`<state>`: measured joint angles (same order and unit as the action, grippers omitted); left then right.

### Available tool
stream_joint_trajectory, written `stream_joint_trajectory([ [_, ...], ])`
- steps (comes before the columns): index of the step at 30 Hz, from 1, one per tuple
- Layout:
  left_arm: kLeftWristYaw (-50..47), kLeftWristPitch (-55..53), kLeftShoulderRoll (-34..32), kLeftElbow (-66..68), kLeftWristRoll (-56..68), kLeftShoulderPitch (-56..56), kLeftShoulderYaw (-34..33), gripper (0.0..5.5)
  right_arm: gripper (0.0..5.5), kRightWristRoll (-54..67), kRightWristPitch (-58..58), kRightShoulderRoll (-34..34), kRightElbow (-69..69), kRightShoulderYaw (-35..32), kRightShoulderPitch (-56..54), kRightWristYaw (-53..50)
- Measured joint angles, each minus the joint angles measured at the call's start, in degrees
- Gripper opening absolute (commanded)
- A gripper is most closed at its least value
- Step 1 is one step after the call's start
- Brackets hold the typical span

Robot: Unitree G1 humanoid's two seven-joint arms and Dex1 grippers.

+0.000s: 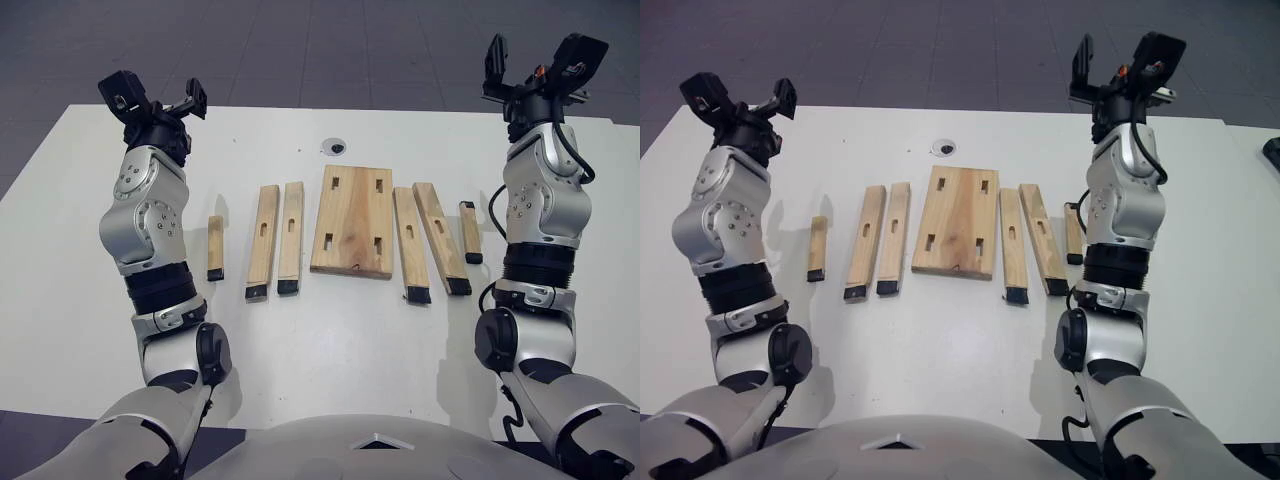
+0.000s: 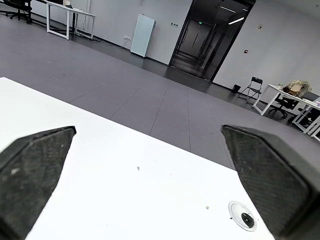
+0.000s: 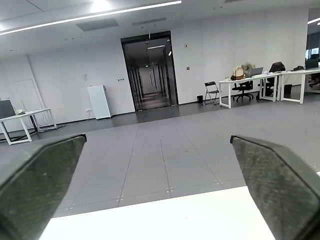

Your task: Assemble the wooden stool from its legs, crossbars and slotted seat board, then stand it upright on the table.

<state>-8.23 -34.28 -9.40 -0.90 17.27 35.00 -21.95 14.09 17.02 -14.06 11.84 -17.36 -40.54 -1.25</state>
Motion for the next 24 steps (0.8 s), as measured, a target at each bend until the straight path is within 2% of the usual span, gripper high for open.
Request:
stream_joint_trajectory([
  [4,0.09,0.2,-1.27,1.37,-2.47,-0.6,2.02,5.4,5.36,-3.62,7.4,-0.62,-0.32,3.41,1.68,-1.44],
  [7,1.17,-2.12,-1.63,0.0,-2.49,-1.41,3.75,5.4,5.36,-3.62,17.23,-1.32,-9.05,5.06,7.69,-0.82],
  [11,1.77,-2.8,-1.46,-4.72,-2.6,-3.58,5.84,5.4,5.36,-2.16,28.19,-2.7,-20.5,4.51,17.42,0.74],
  [15,1.7,-3.89,0.05,-8.05,-2.75,-5.78,8.71,5.4,5.36,0.65,37.66,-2.26,-24.34,1.46,25.93,1.79],
  [19,0.96,-4.62,0.95,-9.14,-4.06,-7.23,9.79,5.4,5.36,1.26,41.41,-2.14,-24.27,-1.21,28.23,2.13],
  [24,0.01,-5.0,1.52,-9.34,-4.26,-7.89,9.52,5.4,5.36,0.96,43.17,-2.7,-21.26,-1.03,28.5,2.96],
])
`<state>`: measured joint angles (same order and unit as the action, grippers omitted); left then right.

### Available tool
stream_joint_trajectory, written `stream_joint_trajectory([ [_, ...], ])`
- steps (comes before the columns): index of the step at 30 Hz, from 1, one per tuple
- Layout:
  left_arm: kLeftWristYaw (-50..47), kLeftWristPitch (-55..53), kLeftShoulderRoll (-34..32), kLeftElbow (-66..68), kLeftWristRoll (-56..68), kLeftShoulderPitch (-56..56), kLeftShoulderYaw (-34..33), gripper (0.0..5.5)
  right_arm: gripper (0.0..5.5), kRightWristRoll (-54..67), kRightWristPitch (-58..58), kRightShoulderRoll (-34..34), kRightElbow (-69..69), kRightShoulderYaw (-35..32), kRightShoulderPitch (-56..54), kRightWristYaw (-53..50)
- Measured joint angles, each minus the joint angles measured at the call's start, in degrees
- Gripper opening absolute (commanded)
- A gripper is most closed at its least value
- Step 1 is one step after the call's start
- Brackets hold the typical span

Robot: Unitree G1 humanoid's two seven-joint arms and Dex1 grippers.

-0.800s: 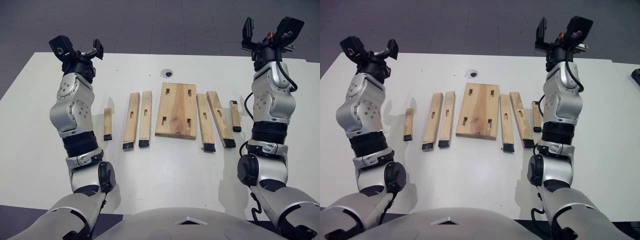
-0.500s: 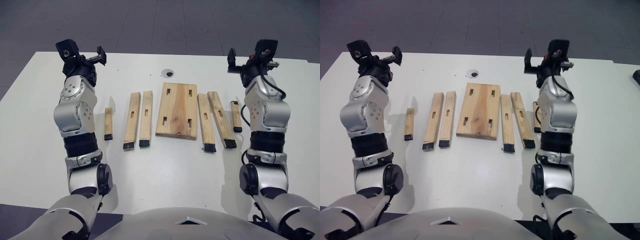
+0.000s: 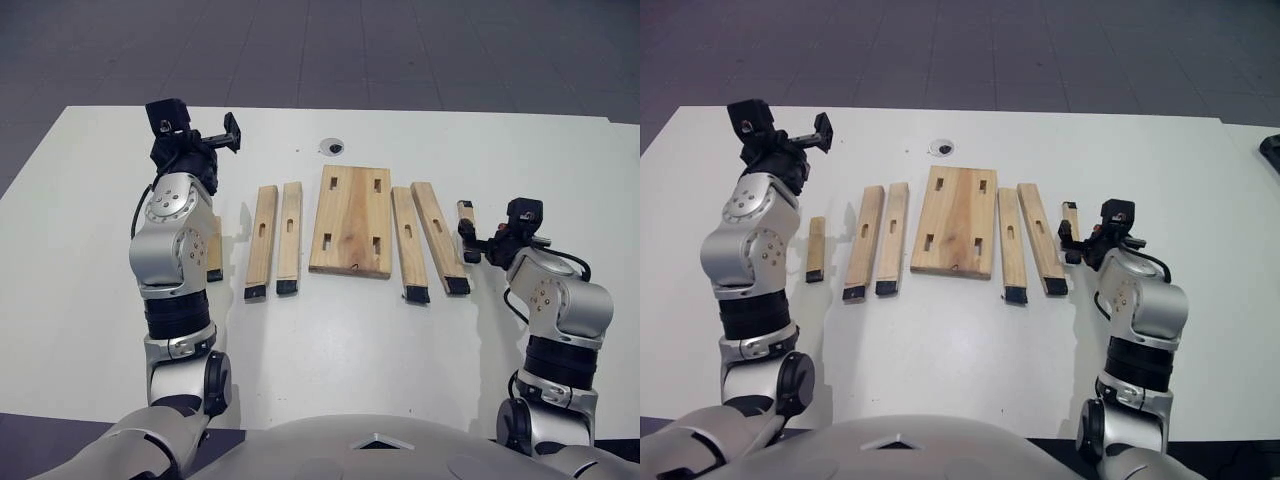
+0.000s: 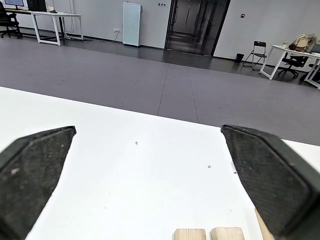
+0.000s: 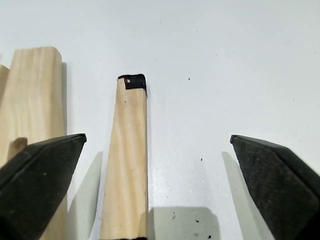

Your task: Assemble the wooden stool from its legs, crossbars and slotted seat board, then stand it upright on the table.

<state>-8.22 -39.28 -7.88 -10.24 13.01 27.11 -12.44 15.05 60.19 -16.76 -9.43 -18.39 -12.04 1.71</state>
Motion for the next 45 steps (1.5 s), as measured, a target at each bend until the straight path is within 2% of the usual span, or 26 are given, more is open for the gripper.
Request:
stream_joint_trajectory([
  [6,-0.6,-1.42,0.11,0.01,-0.62,0.01,0.29,5.4,5.27,-2.41,-0.21,-2.19,3.81,3.79,-1.57,1.21],
  [20,-1.76,-8.58,0.88,-1.83,-1.74,1.51,1.95,5.4,3.2,-3.66,2.17,-4.79,9.25,5.2,-6.46,3.15],
  [32,-3.88,-9.72,2.28,-1.36,-3.99,1.88,1.92,5.4,1.35,-3.58,4.83,-5.91,12.33,5.52,-9.62,5.73],
  [40,-3.93,-8.71,2.58,1.9,-4.61,2.14,0.79,5.4,1.28,-3.37,4.03,-5.89,13.36,4.53,-10.09,6.22],
  [43,-3.39,-8.99,2.66,4.1,-3.05,2.15,-2.63,5.4,1.28,-3.76,-2.38,-6.33,12.61,3.35,-9.05,6.98],
  [45,1.24,-11.54,2.7,3.33,3.28,2.19,-6.14,5.4,1.28,-3.86,-13.12,-8.63,7.14,3.02,-9.41,10.18],
])
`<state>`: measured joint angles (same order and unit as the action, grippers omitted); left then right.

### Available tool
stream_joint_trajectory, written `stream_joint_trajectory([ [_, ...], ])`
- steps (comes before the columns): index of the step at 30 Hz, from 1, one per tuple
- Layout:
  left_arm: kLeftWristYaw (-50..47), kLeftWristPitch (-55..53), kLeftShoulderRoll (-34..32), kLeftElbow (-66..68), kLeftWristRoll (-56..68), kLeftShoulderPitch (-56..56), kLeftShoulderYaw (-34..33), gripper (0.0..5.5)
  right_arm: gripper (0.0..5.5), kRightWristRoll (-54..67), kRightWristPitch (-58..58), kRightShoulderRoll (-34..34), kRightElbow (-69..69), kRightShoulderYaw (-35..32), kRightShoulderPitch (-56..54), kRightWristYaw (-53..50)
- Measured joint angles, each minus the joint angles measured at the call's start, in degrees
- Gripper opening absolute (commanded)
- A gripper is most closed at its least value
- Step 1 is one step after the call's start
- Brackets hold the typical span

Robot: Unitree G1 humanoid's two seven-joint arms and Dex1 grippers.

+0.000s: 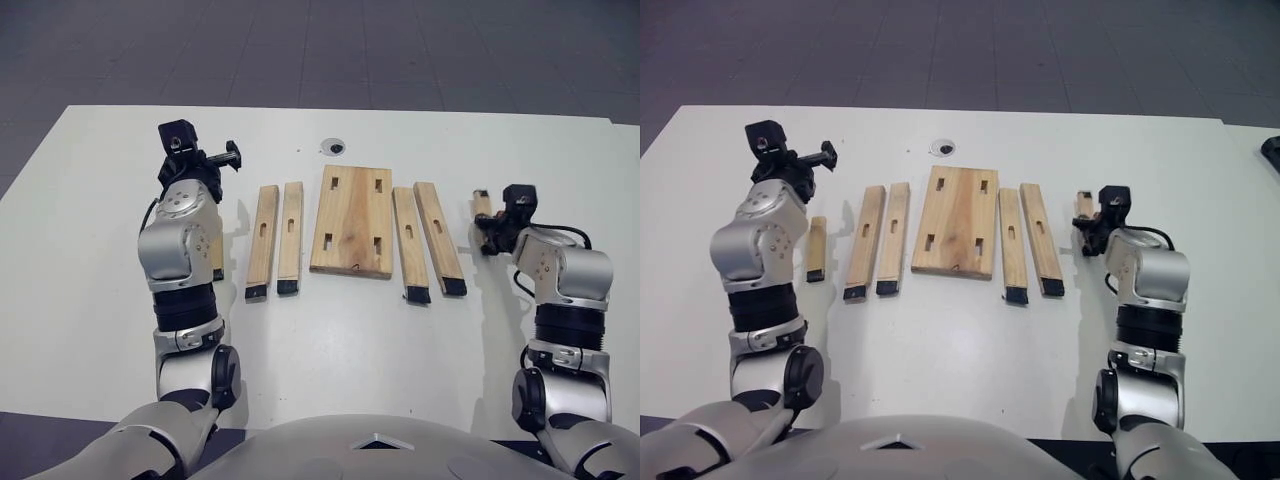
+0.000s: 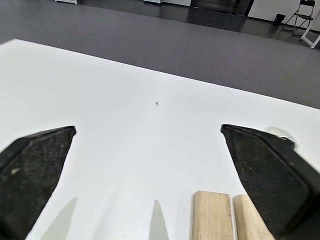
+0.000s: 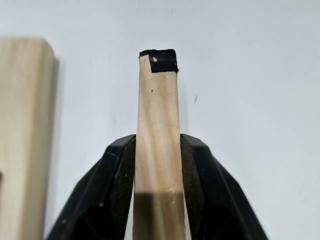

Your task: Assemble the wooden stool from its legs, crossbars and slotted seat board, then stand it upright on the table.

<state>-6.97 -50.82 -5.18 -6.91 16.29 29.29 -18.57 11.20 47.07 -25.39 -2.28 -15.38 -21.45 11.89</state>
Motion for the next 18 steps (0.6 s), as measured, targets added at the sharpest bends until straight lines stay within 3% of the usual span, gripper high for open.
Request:
stream_joint_trajectory([
  [4,11.41,-7.41,0.1,-5.75,15.22,2.7,-1.38,5.4,1.28,1.76,-14.68,-2.01,-8.32,-0.15,-6.75,5.55],
  [8,17.56,-15.0,2.56,-10.39,31.31,8.14,-1.68,5.4,1.28,1.77,-23.91,-0.21,-9.15,4.71,-7.64,9.53],
  [12,17.26,-17.39,5.93,-10.28,39.33,12.85,-0.67,5.4,1.28,3.14,-28.86,2.96,-11.31,9.52,-7.31,13.02],
  [18,14.29,-14.53,8.47,-4.18,39.78,15.66,1.44,5.4,1.28,5.62,-29.62,4.69,-16.24,12.7,-5.19,15.38],
])
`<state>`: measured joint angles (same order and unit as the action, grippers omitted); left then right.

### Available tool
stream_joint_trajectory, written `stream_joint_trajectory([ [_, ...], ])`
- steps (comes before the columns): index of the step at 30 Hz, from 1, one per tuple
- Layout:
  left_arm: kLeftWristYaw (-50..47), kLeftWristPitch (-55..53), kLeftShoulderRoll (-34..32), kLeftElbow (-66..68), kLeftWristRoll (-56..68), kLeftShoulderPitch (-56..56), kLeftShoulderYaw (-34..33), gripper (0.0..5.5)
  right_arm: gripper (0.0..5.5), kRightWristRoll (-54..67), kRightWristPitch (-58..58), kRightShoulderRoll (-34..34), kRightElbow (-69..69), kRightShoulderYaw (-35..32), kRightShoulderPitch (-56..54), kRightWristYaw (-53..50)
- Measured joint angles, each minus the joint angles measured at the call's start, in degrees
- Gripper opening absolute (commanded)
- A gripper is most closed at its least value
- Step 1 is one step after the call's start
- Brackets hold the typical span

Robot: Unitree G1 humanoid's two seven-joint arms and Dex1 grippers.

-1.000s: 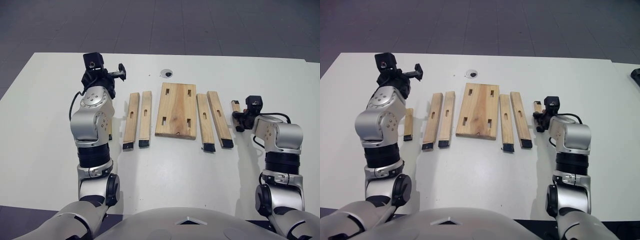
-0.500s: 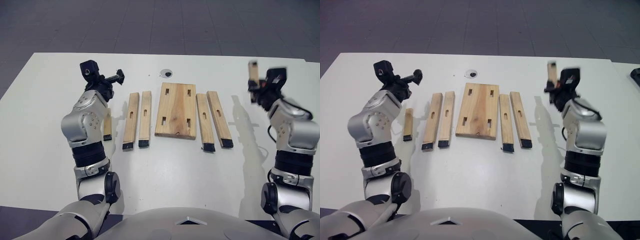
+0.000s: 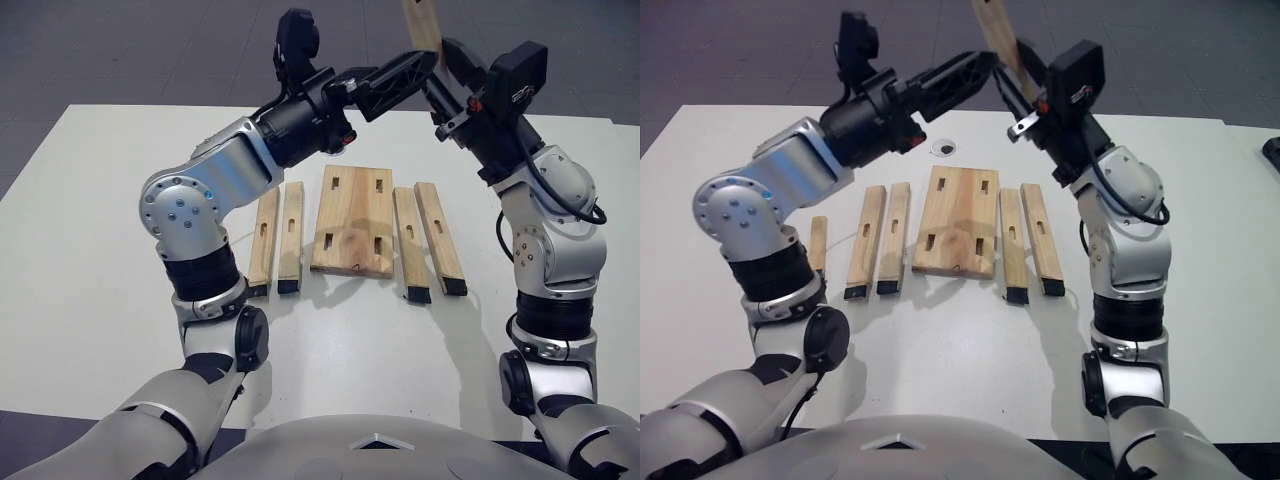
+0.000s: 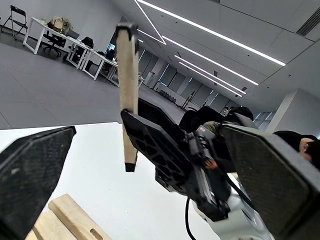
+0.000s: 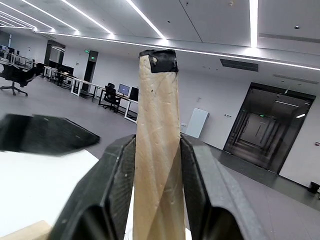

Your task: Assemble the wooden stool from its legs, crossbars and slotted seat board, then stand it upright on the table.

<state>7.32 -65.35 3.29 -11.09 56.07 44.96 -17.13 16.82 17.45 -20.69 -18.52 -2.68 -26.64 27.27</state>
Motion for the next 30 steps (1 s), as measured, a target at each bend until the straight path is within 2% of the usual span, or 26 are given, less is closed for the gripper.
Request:
stream_joint_trajectory([
  [7,-1.96,3.53,0.81,3.41,0.45,1.18,-0.19,5.4,1.28,0.36,0.33,0.12,-2.89,3.21,3.05,1.24],
  [19,-3.68,4.33,0.56,3.42,2.1,1.17,0.75,3.57,1.28,-1.51,0.53,0.11,-2.24,3.48,4.17,1.06],
  [30,-5.43,5.67,0.07,3.46,2.43,0.24,1.19,1.66,1.28,-2.4,0.32,0.06,-0.65,4.02,4.32,1.22],
])
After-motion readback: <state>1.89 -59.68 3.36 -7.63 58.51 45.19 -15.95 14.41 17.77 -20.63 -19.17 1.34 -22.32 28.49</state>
